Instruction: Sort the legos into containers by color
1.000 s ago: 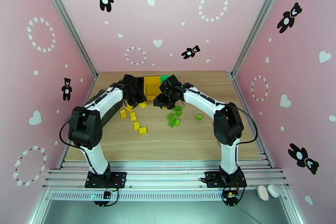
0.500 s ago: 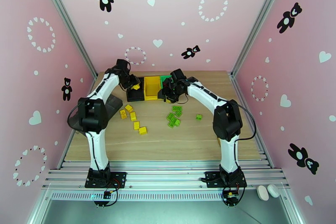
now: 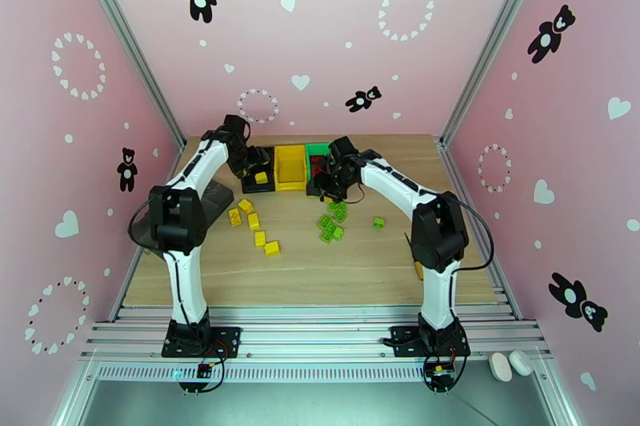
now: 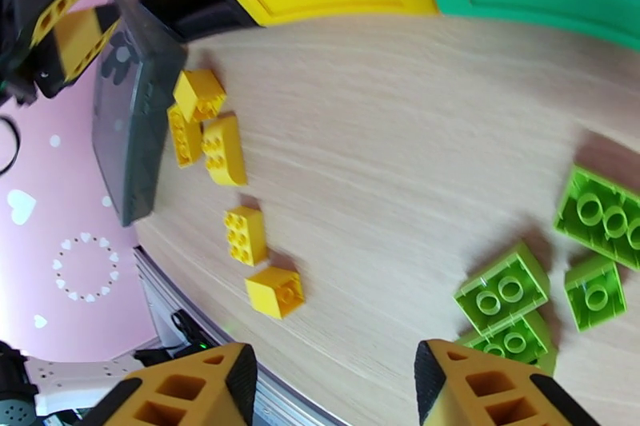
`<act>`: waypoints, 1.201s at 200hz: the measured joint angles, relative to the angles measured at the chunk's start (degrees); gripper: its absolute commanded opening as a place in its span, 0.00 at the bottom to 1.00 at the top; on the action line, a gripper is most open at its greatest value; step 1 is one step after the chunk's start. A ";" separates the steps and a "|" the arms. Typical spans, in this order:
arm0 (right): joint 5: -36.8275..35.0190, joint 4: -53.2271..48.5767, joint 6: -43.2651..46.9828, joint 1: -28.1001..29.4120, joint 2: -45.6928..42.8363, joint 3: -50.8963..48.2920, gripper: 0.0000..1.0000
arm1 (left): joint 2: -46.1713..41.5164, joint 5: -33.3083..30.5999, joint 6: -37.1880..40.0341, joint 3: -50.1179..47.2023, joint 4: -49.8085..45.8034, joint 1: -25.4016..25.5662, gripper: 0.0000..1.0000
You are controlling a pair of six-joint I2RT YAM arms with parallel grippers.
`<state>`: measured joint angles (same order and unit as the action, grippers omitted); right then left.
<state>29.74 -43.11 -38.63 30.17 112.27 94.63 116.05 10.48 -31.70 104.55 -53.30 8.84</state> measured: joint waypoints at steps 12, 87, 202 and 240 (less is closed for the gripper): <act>-0.72 -0.07 0.24 0.35 -1.27 -1.42 0.60 | -3.91 -1.33 0.02 -4.35 -0.07 1.31 0.75; -7.76 -1.77 2.12 6.40 -5.81 -6.58 0.61 | -20.55 -9.14 -2.25 -26.93 -0.33 10.29 0.78; -17.35 -4.09 3.08 16.15 -6.25 -8.35 0.60 | -23.12 -10.54 -7.96 -44.83 4.94 17.62 0.63; -18.01 -4.04 2.67 16.31 -7.56 -10.27 0.60 | -19.65 -10.82 -7.04 -44.81 6.19 17.59 0.62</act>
<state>11.73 -47.16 -35.97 46.48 104.71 84.36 96.40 -0.34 -38.74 59.75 -47.11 26.44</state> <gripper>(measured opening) 0.601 0.622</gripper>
